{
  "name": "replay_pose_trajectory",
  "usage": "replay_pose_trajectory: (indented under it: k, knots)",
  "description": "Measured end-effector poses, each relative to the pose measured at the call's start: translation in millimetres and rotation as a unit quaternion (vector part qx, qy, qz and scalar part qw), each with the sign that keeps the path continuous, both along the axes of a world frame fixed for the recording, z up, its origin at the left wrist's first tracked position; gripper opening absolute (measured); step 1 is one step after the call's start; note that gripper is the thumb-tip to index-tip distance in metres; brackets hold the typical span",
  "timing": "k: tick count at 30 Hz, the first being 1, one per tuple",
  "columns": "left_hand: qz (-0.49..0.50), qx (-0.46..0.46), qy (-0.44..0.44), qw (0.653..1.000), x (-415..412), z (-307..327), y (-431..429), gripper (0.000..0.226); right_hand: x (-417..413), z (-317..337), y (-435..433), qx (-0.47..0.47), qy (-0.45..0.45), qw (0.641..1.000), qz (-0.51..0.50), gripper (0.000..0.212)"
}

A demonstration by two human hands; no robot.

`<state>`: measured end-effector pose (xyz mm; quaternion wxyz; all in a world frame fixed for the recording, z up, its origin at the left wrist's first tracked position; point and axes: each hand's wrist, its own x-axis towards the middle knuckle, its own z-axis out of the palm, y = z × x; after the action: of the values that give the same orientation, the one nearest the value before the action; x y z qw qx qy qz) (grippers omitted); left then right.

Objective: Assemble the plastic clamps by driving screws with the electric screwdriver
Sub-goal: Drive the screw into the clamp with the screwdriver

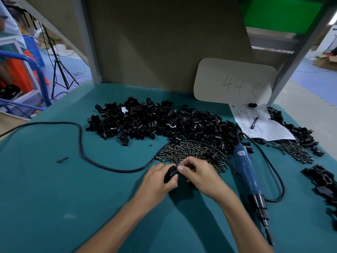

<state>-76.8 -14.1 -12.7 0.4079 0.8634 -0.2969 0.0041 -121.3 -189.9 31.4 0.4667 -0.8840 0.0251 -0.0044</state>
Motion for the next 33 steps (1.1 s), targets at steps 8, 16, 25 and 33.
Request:
replay_pose_trajectory:
  k: [8, 16, 25, 33]
  knots:
    - [-0.011, 0.022, -0.007, 1.0, -0.4, -3.4, 0.9, 0.031, -3.4, 6.6, -2.7, -0.182, 0.021, 0.983, 0.016, 0.035]
    - [0.021, 0.033, -0.028, 0.999, -2.8, -6.7, 0.2, 0.038, -58.3, 5.5, -120.0, -0.337, 0.162, 0.881, -0.289, 0.078]
    - [-0.01, 0.125, -0.076, 0.989, -5.7, -2.7, -1.1, 0.04, -58.8, 5.6, -114.2, 0.368, -0.009, 0.876, -0.312, 0.051]
    - [-0.028, 0.146, -0.079, 0.986, -6.4, -2.3, 0.2, 0.042, -40.1, -9.0, -66.6, 0.575, -0.089, 0.746, -0.323, 0.054]
